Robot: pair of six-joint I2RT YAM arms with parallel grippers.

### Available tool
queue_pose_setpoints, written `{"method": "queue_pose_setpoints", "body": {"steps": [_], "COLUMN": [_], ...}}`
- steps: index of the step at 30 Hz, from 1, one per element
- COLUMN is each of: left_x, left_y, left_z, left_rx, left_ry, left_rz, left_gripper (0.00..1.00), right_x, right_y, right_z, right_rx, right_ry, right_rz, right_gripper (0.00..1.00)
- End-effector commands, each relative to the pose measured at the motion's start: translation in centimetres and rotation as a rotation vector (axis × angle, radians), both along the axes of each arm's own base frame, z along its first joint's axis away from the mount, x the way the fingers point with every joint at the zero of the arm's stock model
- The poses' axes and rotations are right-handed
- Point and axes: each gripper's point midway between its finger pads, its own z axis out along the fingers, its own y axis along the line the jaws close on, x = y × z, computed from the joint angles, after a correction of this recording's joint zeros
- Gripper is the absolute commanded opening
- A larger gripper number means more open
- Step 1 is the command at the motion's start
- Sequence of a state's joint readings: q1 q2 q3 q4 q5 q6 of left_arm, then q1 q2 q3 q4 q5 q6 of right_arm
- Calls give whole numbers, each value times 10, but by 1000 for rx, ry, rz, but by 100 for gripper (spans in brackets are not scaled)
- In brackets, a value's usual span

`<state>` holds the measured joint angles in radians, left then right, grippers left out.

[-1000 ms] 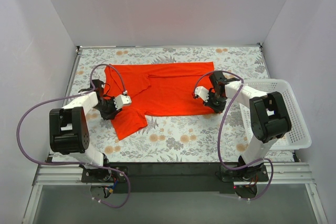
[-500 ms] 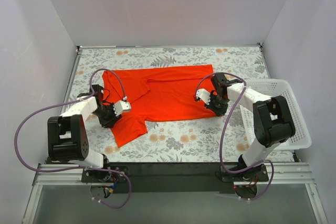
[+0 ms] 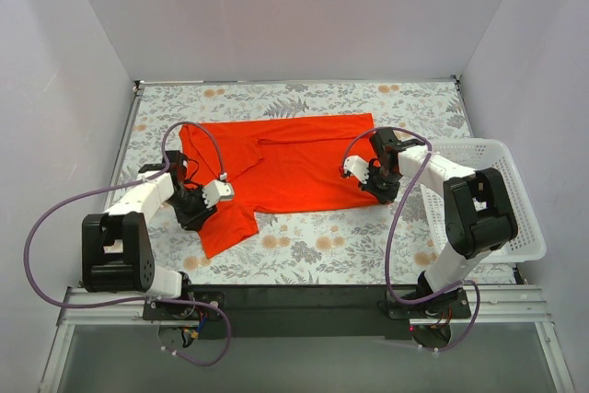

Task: Fold and stack the t-shirts
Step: Fold the tshirt

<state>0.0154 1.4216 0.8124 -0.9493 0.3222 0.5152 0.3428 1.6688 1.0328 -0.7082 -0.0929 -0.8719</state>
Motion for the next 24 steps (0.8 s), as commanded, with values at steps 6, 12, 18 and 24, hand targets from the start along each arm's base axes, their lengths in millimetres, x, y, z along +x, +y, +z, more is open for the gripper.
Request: {"method": "queue_pose_setpoints", "body": {"steps": [6, 12, 18, 24], "left_x": [5, -17, -37, -28], "left_y": [11, -1, -4, -5], "left_z": [-17, -30, -36, -9], "left_rx": [63, 69, 94, 81], "left_ry": [-28, 21, 34, 19], "left_rz": [40, 1, -2, 13], "left_gripper": [34, 27, 5, 0], "right_x": [-3, -5, -8, -14], "right_y": [2, 1, 0, -4], "right_z": [6, 6, 5, 9], "right_rx": [9, 8, 6, 0], "right_ry": [14, 17, 23, 17], "right_rz": [13, 13, 13, 19], "right_gripper": [1, 1, 1, 1]}}
